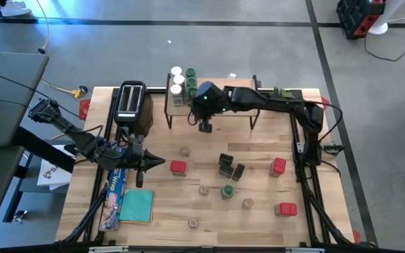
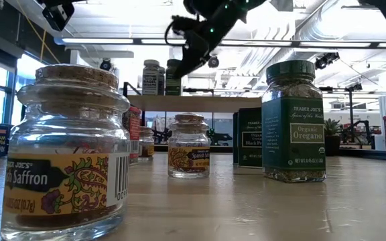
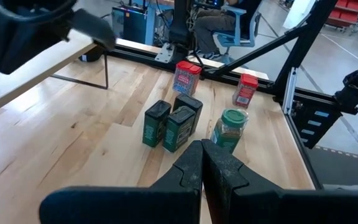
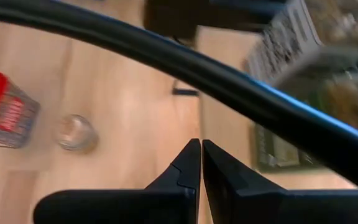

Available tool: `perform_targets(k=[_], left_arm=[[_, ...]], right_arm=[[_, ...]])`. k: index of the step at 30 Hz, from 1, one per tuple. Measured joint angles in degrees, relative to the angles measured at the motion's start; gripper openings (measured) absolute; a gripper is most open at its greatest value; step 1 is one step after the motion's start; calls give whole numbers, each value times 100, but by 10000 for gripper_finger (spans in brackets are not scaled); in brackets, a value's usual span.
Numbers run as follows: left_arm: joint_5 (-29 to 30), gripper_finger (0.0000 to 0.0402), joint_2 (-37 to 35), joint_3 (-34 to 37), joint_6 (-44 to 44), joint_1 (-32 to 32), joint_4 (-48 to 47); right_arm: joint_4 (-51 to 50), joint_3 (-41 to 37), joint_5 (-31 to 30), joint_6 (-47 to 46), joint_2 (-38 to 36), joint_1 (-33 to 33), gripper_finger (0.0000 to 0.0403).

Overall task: Shelf spices
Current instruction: Put the left green seasoning bottle on the shelf aligned with the other green seasoning bottle

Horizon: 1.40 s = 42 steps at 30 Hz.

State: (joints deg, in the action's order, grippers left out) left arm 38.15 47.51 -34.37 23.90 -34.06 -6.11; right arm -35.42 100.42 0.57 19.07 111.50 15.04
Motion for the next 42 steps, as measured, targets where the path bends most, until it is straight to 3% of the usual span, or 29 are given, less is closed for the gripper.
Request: perform_targets(k=[10, 42], left_arm=[[12, 1, 0, 0, 1, 0, 0], [13, 1, -4, 0, 52, 0, 0]], right_arm=[[221, 0, -3, -151, 63, 333, 9], [658, -2, -98, -229, 282, 561, 9]])
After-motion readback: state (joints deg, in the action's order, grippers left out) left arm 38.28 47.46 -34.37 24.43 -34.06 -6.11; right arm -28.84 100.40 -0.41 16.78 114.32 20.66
